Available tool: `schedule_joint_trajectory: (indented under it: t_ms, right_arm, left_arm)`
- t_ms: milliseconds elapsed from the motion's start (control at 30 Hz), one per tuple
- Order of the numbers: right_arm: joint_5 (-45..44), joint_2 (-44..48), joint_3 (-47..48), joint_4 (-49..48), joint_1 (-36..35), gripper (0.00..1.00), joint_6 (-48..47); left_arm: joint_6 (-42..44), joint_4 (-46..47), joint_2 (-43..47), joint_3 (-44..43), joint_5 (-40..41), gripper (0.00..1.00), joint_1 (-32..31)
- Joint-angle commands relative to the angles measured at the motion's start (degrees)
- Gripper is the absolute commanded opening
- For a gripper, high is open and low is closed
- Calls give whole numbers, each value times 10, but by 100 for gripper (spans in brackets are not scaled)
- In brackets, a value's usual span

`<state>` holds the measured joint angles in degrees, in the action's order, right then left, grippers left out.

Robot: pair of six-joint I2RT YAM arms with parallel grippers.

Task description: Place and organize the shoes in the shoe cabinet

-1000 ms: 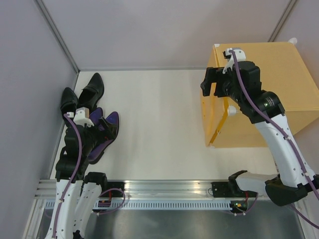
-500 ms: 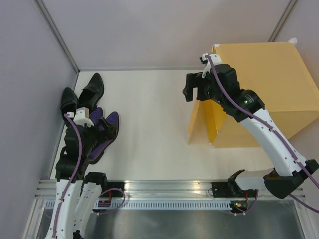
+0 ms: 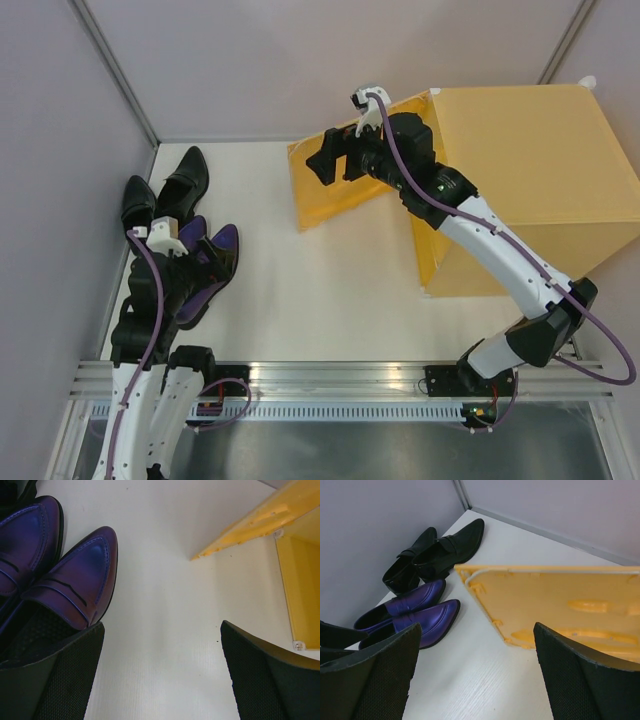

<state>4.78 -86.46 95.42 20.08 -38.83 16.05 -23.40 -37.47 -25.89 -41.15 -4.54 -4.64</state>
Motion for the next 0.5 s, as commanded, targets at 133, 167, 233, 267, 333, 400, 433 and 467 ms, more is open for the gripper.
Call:
schedule_joint_trajectory:
  t_ms: [133, 167, 233, 267, 333, 400, 433, 467]
  right_arm:
    - [-43, 27, -71, -79, -1, 94, -62]
    - [-44, 26, -82, -79, -2, 93, -70]
    - [-75, 16, -105, -81, -1, 93, -74]
    - [-81, 12, -114, -81, -2, 93, -77]
    - [-98, 2, -123, -92, -2, 93, -78]
    - [-104, -15, -131, -111, -2, 93, -79]
    - [-116, -20, -131, -119, -1, 93, -78]
    - [-121, -35, -129, -125, -2, 93, -78]
  left_arm:
    - [20, 21, 16, 4, 8, 100, 1]
    - [19, 21, 18, 4, 8, 100, 1]
    - [17, 21, 20, 5, 8, 99, 2]
    - [17, 21, 20, 5, 8, 99, 2]
    - [15, 20, 20, 5, 9, 99, 2]
    - [15, 21, 20, 5, 9, 99, 3]
    - [14, 21, 21, 6, 8, 99, 3]
    - [14, 21, 21, 6, 10, 99, 4]
